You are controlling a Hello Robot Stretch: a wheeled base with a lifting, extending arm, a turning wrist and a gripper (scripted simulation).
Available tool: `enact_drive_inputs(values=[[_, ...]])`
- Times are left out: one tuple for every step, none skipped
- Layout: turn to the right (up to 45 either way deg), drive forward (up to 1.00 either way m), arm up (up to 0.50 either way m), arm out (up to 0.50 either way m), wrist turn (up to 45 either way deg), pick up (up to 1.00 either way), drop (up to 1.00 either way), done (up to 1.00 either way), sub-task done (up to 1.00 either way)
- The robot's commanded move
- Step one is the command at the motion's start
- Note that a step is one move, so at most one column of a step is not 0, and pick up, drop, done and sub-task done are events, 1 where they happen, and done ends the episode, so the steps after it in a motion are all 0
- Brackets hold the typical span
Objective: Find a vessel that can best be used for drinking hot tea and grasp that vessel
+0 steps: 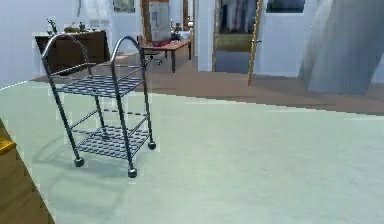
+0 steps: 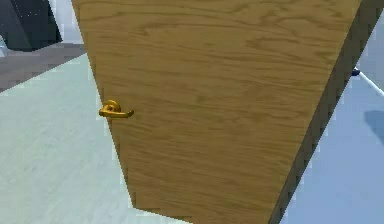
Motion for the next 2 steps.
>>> enact_drive_inputs(values=[[0.0, 1.0, 0.0, 0.0, 0.0, 0.0, 0.0, 0.0, 0.0], [0.0, 1.0, 0.0, 0.0, 0.0, 0.0, 0.0, 0.0, 0.0]])
